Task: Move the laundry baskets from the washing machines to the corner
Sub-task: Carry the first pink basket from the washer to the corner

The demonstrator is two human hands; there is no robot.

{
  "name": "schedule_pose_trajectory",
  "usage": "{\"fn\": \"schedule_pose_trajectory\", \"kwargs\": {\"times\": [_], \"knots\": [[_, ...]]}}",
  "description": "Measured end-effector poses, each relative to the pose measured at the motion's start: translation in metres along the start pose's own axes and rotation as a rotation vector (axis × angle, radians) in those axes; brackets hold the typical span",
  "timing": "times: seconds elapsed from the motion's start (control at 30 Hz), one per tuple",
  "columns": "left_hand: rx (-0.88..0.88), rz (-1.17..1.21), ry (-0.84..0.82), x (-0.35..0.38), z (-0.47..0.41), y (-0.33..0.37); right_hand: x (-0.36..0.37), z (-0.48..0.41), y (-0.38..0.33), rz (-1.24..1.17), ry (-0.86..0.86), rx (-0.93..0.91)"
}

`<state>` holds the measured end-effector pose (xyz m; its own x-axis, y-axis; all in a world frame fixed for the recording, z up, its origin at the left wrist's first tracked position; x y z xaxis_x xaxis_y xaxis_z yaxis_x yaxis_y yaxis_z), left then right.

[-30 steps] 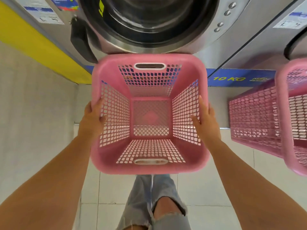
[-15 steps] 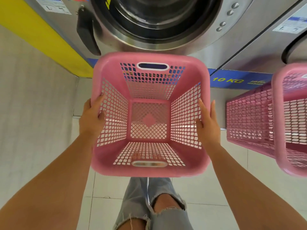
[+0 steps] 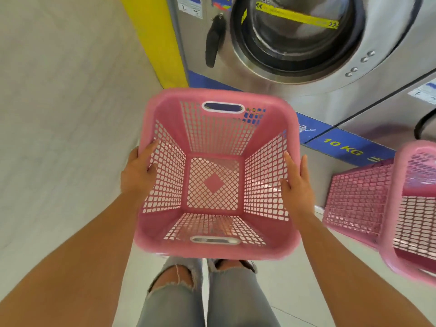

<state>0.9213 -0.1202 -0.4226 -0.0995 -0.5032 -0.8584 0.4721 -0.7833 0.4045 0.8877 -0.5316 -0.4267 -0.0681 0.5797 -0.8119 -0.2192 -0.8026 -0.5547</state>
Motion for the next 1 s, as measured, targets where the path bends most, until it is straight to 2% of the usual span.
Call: {"fn": "schedule_pose_trajectory", "kwargs": {"times": [0.47, 0.67, 1.0], "knots": [[-0.355, 0.166, 0.171, -0.076, 0.142, -0.221, 0.081, 0.078, -0.151, 0.090, -0.206, -0.325], [-0.527, 0.215, 0.259, -0.098, 0.227, -0.335, 0.143, 0.144, -0.226, 0.124, -0.282, -0.544], [-0.811, 0.347, 0.372, -0.099, 0.360, -0.479, 0.263, 0.239, -0.313, 0.177, -0.539, -0.802]]}}
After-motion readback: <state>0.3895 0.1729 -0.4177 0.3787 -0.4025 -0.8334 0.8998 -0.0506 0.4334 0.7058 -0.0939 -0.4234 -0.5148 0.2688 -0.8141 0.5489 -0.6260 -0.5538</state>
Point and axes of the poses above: each hand's wrist, its own z-axis away from the middle knuckle, its own x-axis out of the palm, y = z × x, the point moved 7 cm from there along -z, towards the middle knuckle, and after that the axes turned 7 degrees about -x, right-handed, at the moved point
